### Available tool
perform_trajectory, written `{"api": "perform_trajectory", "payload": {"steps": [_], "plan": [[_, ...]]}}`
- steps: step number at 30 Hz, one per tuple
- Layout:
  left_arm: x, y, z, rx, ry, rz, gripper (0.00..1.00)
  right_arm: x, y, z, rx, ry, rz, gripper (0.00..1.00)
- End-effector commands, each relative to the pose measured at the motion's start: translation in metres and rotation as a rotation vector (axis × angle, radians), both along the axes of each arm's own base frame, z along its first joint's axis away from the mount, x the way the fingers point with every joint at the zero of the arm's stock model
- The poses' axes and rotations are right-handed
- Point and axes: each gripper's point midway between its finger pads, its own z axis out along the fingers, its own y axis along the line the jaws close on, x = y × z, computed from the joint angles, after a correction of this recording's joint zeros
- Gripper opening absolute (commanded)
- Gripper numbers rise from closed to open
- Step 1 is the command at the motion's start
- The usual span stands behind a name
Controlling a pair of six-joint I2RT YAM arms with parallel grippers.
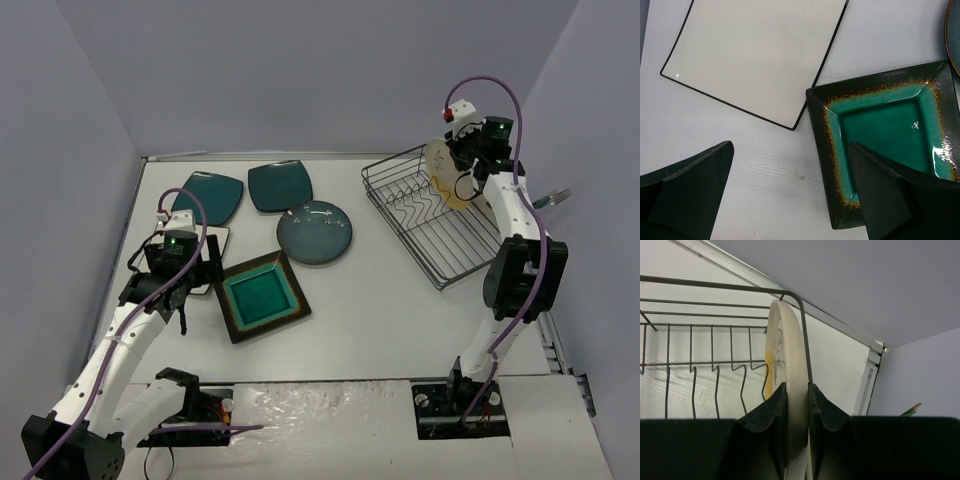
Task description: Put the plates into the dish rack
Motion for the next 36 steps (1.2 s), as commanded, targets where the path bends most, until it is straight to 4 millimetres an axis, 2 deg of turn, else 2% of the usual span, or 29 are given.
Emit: {"api": "perform_trajectory", "payload": {"steps": [1, 7, 9, 15, 17, 20, 23, 24, 27, 28, 29, 31, 34, 35, 36], "plan": [[0.012, 0.002, 0.014, -0.002, -0.062, 0.010, 0.97, 0.021, -0.007, 0.073, 0.022, -0.270, 0.003, 0.09], [0.011, 0.000, 0.013, -0.012, -0.061, 0.009, 0.97, 0.019, -0.012, 0.064, 0.077, -0.258, -0.031, 0.21], [0.011, 0.000, 0.013, -0.014, -0.059, 0.009, 0.97, 0.017, -0.018, 0.061, 0.107, -0.252, -0.056, 0.31], [0.009, -0.005, 0.011, -0.039, -0.052, -0.007, 0.97, 0.012, -0.029, 0.068, 0.134, -0.256, -0.138, 0.49], [0.009, -0.007, 0.011, -0.052, -0.052, -0.010, 0.97, 0.007, -0.028, 0.076, 0.150, -0.268, -0.151, 0.54], [0.006, -0.012, 0.012, -0.085, -0.052, -0.013, 0.97, -0.006, -0.024, 0.100, 0.191, -0.305, -0.161, 0.64], [0.002, -0.017, 0.009, -0.128, -0.041, -0.003, 0.97, -0.022, -0.009, 0.125, 0.277, -0.338, -0.149, 0.85], [0.001, -0.018, 0.007, -0.144, -0.035, 0.004, 0.97, -0.028, -0.002, 0.132, 0.312, -0.345, -0.143, 0.89], [-0.006, -0.026, -0.008, -0.213, 0.005, 0.032, 0.97, -0.055, 0.038, 0.150, 0.454, -0.350, -0.084, 1.00], [-0.006, -0.027, -0.009, -0.220, 0.007, 0.028, 0.97, -0.056, 0.048, 0.151, 0.459, -0.346, -0.064, 1.00], [-0.008, -0.030, -0.013, -0.247, 0.017, 0.046, 0.97, -0.069, 0.062, 0.149, 0.487, -0.339, -0.048, 1.00], [-0.014, -0.035, -0.031, -0.292, 0.060, 0.061, 0.97, -0.095, 0.119, 0.145, 0.637, -0.296, 0.042, 1.00], [-0.019, -0.040, -0.044, -0.335, 0.090, 0.082, 0.97, -0.130, 0.179, 0.134, 0.786, -0.244, 0.142, 1.00], [-0.021, -0.042, -0.047, -0.344, 0.101, 0.085, 0.97, -0.145, 0.203, 0.125, 0.837, -0.206, 0.175, 1.00], [-0.022, -0.042, -0.051, -0.350, 0.110, 0.090, 0.97, -0.158, 0.222, 0.102, 0.886, -0.134, 0.178, 1.00]]}}
